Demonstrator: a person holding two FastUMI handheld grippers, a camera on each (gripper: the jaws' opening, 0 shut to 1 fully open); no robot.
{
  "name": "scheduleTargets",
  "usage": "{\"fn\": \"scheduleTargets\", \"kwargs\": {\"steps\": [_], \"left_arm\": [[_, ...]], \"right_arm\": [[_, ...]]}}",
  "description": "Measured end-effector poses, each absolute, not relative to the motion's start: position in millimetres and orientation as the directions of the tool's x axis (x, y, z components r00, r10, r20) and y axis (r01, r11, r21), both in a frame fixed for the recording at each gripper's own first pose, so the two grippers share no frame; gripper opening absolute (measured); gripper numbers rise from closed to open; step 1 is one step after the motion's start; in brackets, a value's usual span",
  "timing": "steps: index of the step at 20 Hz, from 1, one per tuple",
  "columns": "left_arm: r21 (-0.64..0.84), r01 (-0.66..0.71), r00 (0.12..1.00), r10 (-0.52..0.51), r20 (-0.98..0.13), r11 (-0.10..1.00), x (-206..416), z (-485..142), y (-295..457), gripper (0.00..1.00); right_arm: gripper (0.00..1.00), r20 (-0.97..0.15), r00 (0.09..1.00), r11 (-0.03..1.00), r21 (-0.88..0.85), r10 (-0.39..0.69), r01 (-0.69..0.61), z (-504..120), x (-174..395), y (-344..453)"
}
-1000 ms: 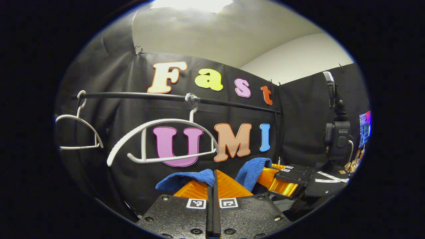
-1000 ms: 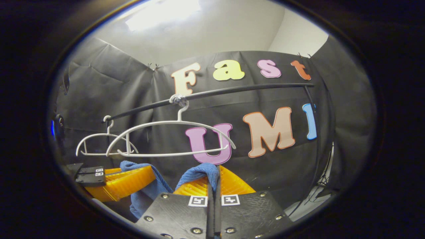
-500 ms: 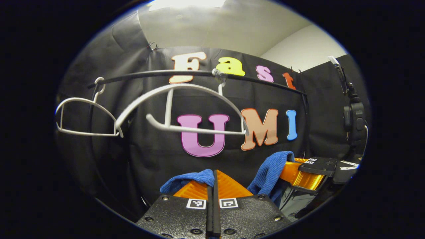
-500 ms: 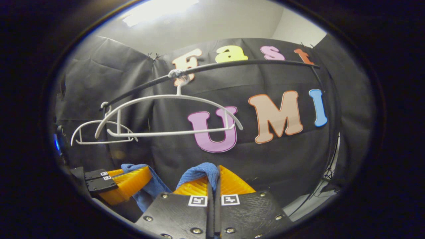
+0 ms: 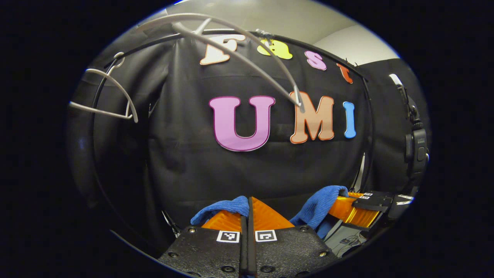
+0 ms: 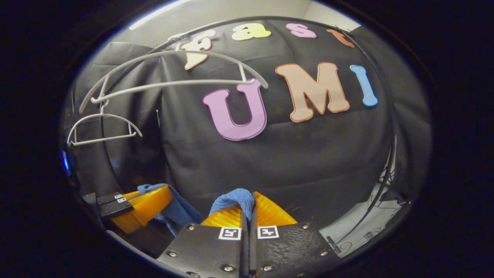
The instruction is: Grasp the clothes on the hanger with both hands and then place them into the laundry hamper below.
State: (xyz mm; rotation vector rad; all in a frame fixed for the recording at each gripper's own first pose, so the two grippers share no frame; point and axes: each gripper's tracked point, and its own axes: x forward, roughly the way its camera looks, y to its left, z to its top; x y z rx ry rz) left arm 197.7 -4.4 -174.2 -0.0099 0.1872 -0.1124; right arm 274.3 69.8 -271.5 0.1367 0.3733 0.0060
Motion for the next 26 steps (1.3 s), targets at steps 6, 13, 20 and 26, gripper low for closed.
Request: {"fn": "scheduleTargets", "kwargs": {"steps": [6,13,20,26], "left_arm": [[0.004,0.119,0.951,-0.113,-0.288,0.993,205.0,-250.9,-4.5,0.01],[0.020,0.152,0.900,-0.130,-0.416,0.988,203.2,-338.6,-16.6,0.01],[-0.033,0.174,0.803,-0.161,-0.574,0.984,193.4,-412.1,-22.7,0.13],[-0.051,0.131,0.632,-0.123,-0.765,0.990,157.9,-485.0,-6.9,0.66]], "right_arm": [[0.01,-0.471,0.882,0.983,0.161,-0.005,0.091,-352.5,266.2,54.5],[0.03,-0.619,0.784,0.967,0.177,-0.036,0.184,-456.2,236.9,37.5],[0.07,-0.715,0.696,0.976,0.103,-0.063,0.194,-510.7,215.8,33.6],[0.55,-0.740,0.664,0.986,0.014,-0.103,0.169,-506.3,203.6,34.4]]}}
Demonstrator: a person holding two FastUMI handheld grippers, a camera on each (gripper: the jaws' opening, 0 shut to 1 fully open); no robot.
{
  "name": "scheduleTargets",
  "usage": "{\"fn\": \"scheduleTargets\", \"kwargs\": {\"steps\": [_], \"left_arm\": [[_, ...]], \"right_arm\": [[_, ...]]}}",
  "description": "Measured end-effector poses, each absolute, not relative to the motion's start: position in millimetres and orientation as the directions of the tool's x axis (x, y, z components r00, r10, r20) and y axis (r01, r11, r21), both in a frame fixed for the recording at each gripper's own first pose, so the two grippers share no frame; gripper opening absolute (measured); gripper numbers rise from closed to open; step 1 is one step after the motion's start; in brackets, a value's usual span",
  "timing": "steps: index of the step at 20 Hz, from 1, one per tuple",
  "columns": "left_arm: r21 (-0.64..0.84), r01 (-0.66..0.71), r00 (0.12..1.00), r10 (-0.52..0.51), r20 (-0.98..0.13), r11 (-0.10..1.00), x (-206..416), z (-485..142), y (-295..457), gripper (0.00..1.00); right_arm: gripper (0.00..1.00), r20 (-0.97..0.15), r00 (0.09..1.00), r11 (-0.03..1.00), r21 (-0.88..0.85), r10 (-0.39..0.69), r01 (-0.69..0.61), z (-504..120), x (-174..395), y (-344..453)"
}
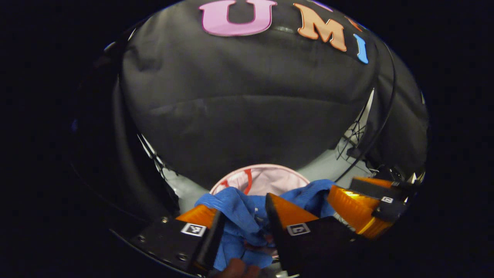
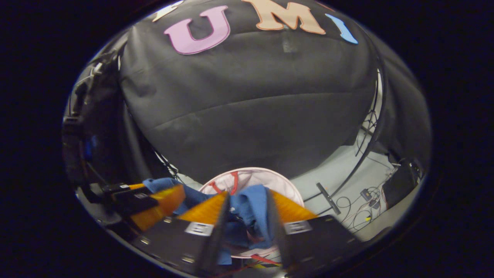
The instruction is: Grasp the clothes on the hanger with both hands and then place them into the laundry hamper below.
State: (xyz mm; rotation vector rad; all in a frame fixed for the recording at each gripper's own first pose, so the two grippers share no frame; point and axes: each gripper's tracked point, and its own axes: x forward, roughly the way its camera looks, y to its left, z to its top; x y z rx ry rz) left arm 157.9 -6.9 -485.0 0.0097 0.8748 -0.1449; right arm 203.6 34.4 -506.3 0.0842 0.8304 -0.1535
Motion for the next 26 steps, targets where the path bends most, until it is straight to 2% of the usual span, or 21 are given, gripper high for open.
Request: {"fn": "scheduleTargets", "kwargs": {"steps": [2,3,4,5,6,11,18,22,26], "left_arm": [[0.005,0.113,0.616,-0.067,-0.785,0.994,149.9,-493.6,8.9,0.94],[0.028,0.107,0.616,-0.045,-0.786,0.994,148.5,-494.8,15.2,0.98],[0.028,0.107,0.617,-0.044,-0.786,0.994,146.9,-490.9,17.0,0.98],[0.018,0.105,0.615,-0.051,-0.787,0.994,145.0,-485.0,16.3,0.97],[0.012,0.107,0.622,-0.057,-0.781,0.994,142.4,-478.2,16.2,0.97],[-0.035,0.101,0.677,-0.095,-0.730,0.994,139.9,-431.2,16.0,0.96],[-0.023,0.093,0.759,-0.086,-0.645,0.995,144.9,-370.2,25.9,0.96],[-0.019,0.059,0.851,-0.060,-0.521,0.998,150.5,-310.5,38.0,0.96],[0.003,0.037,0.956,-0.035,-0.291,0.999,151.9,-220.2,45.4,0.96]], "right_arm": [[0.97,-0.740,0.660,0.986,-0.027,-0.132,0.167,-500.9,188.3,35.4],[0.99,-0.739,0.661,0.985,-0.028,-0.133,0.168,-497.2,186.5,37.3],[0.99,-0.739,0.661,0.985,-0.022,-0.130,0.168,-494.3,184.1,38.5],[0.94,-0.737,0.664,0.985,-0.013,-0.125,0.170,-491.0,182.0,39.1],[0.99,-0.737,0.664,0.985,-0.008,-0.123,0.173,-487.0,180.1,39.2],[0.99,-0.711,0.689,0.984,-0.027,-0.144,0.178,-456.5,178.8,36.9],[0.99,-0.661,0.734,0.982,-0.021,-0.156,0.190,-407.8,179.4,35.7],[0.99,-0.594,0.788,0.984,-0.033,-0.162,0.178,-366.8,181.0,35.7],[0.99,-0.418,0.901,0.993,-0.017,-0.117,0.121,-301.0,191.9,49.6]]}}
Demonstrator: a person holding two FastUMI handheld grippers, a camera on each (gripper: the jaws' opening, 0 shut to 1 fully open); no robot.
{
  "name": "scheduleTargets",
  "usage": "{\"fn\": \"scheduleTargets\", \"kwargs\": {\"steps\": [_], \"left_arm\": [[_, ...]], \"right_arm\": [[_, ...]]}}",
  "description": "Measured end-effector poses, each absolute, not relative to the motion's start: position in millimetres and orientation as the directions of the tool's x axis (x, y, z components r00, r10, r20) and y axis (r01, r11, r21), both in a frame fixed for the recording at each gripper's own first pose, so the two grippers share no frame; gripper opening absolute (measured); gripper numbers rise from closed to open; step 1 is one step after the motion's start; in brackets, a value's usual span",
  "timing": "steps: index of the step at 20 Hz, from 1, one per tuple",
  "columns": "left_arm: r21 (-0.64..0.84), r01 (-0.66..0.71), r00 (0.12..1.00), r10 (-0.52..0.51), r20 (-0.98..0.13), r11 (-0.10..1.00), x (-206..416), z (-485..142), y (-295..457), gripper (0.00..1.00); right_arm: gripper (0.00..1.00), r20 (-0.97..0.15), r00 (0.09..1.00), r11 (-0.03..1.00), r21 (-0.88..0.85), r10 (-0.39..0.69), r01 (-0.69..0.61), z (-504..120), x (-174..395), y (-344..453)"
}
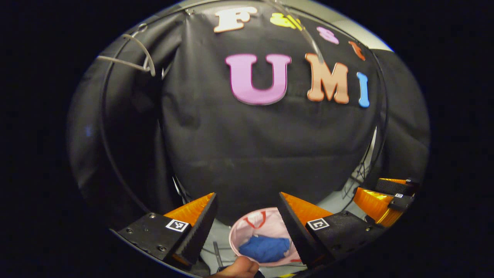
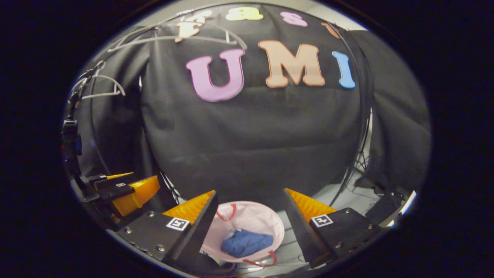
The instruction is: Grasp the clothes on the hanger with both hands and then place them into the laundry hamper below.
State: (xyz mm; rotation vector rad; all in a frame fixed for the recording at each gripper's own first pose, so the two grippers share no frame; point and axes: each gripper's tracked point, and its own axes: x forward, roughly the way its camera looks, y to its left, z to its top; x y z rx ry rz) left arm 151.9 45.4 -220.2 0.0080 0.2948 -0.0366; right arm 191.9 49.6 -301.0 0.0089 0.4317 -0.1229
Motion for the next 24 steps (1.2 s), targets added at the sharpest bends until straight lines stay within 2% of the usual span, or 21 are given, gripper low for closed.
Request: {"fn": "scheduleTargets", "kwargs": {"steps": [2,7,12,14,15,16,18,22,23,24], "left_arm": [[-0.001,0.030,0.975,-0.029,-0.222,1.000,141.7,-184.5,48.1,0.96],[-0.033,0.059,0.990,-0.063,-0.127,0.998,129.4,-137.1,38.6,0.96],[-0.004,0.067,0.996,-0.067,-0.064,0.998,109.4,-96.7,36.6,0.96],[-0.015,0.068,0.997,-0.069,-0.035,0.998,103.3,-81.5,37.4,0.95],[-0.023,0.080,0.997,-0.080,-0.019,0.997,99.3,-73.6,35.4,0.96],[-0.029,0.086,0.996,-0.087,-0.011,0.996,95.6,-67.8,32.7,0.96],[-0.025,0.074,0.997,-0.074,-0.016,0.997,91.4,-60.4,36.9,0.96],[0.004,0.045,0.998,-0.045,-0.054,0.999,83.1,-57.1,45.3,0.96],[0.006,0.032,0.998,-0.032,-0.052,0.999,82.4,-54.1,49.0,0.95],[0.004,0.021,0.998,-0.021,-0.058,1.000,80.5,-53.0,51.9,0.96]], "right_arm": [[0.99,-0.356,0.926,0.992,-0.045,-0.122,0.114,-269.5,190.1,48.7],[0.98,-0.260,0.956,0.990,-0.079,-0.136,0.119,-213.4,183.1,46.3],[1.00,-0.176,0.976,0.989,-0.095,-0.126,0.111,-159.8,166.1,50.0],[0.99,-0.136,0.983,0.988,-0.107,-0.122,0.108,-137.4,157.1,53.2],[0.93,-0.115,0.986,0.987,-0.112,-0.124,0.111,-127.0,151.7,54.3],[0.99,-0.102,0.987,0.988,-0.113,-0.121,0.109,-118.5,146.3,55.1],[1.00,-0.084,0.991,0.989,-0.110,-0.105,0.096,-103.6,137.6,57.7],[1.00,-0.087,0.994,0.993,-0.102,-0.064,0.055,-83.0,122.9,58.3],[0.96,-0.087,0.995,0.994,-0.098,-0.051,0.042,-77.1,119.0,57.7],[0.98,-0.085,0.995,0.995,-0.096,-0.042,0.034,-73.7,116.6,56.3]]}}
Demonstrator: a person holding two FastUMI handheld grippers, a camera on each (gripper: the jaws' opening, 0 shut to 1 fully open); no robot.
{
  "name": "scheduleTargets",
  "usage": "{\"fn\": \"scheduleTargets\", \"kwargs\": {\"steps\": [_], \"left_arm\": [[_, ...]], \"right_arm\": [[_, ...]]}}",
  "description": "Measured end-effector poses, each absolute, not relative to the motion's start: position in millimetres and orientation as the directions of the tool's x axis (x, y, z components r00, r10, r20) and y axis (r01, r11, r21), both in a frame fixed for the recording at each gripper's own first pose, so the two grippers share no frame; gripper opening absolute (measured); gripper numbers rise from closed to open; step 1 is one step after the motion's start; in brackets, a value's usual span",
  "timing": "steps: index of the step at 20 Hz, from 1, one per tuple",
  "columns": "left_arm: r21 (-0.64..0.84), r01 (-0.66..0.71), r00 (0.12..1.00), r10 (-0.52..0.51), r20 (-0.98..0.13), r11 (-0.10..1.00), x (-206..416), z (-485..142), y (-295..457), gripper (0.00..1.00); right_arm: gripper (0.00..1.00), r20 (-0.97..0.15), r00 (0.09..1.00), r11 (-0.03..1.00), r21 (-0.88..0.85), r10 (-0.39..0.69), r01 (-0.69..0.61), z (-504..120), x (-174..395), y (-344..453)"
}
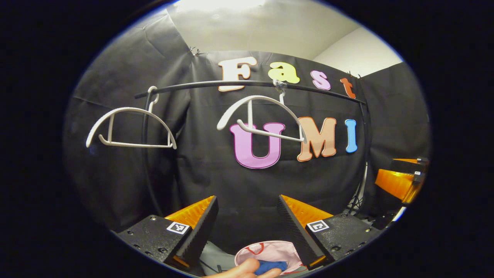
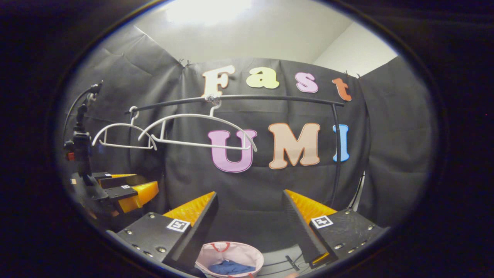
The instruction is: Grasp the clothes on the hanger with both hands and then place them into the laundry hamper below.
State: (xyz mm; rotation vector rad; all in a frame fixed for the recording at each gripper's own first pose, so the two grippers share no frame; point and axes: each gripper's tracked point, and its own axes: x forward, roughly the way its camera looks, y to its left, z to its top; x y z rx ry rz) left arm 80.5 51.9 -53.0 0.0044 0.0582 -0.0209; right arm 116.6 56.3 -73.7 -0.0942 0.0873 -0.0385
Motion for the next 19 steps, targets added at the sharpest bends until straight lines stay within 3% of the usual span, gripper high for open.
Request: {"fn": "scheduleTargets", "kwargs": {"steps": [1,3,5,7,10,14,18,19], "left_arm": [[-0.006,0.011,0.998,-0.011,-0.065,1.000,78.5,-51.8,53.9,0.96],[-0.030,0.002,0.997,-0.005,-0.072,1.000,75.1,-48.2,52.5,0.96],[-0.044,-0.013,0.997,0.009,-0.073,0.999,74.1,-44.2,52.6,0.95],[-0.049,-0.018,0.998,0.014,-0.069,0.999,72.7,-39.5,46.4,0.94],[-0.036,-0.023,0.998,0.021,-0.053,0.999,69.3,-33.5,30.1,0.90],[-0.070,0.017,1.000,-0.019,-0.023,0.997,65.3,-29.1,-5.7,0.91],[-0.095,-0.025,1.000,0.023,-0.018,0.995,67.7,-33.9,-16.0,0.90],[-0.097,-0.027,0.999,0.025,-0.021,0.995,69.4,-35.1,-21.5,0.94]], "right_arm": [[0.93,-0.082,0.996,0.995,-0.092,-0.039,0.032,-68.9,113.2,52.8],[0.99,-0.086,0.996,0.996,-0.084,-0.033,0.026,-66.0,107.9,47.2],[0.92,-0.087,0.996,0.996,-0.081,-0.029,0.022,-62.2,104.4,40.4],[1.00,-0.077,0.997,0.997,-0.075,-0.029,0.023,-59.2,102.4,34.0],[1.00,-0.065,0.998,0.996,-0.088,-0.020,0.014,-55.5,95.9,25.0],[0.94,-0.035,0.999,0.995,-0.096,0.015,-0.019,-46.8,91.4,17.1],[0.93,-0.014,0.999,0.995,-0.096,0.033,-0.034,-43.8,89.8,2.6],[0.93,-0.017,0.999,0.995,-0.094,0.040,-0.042,-44.7,89.5,-0.3]]}}
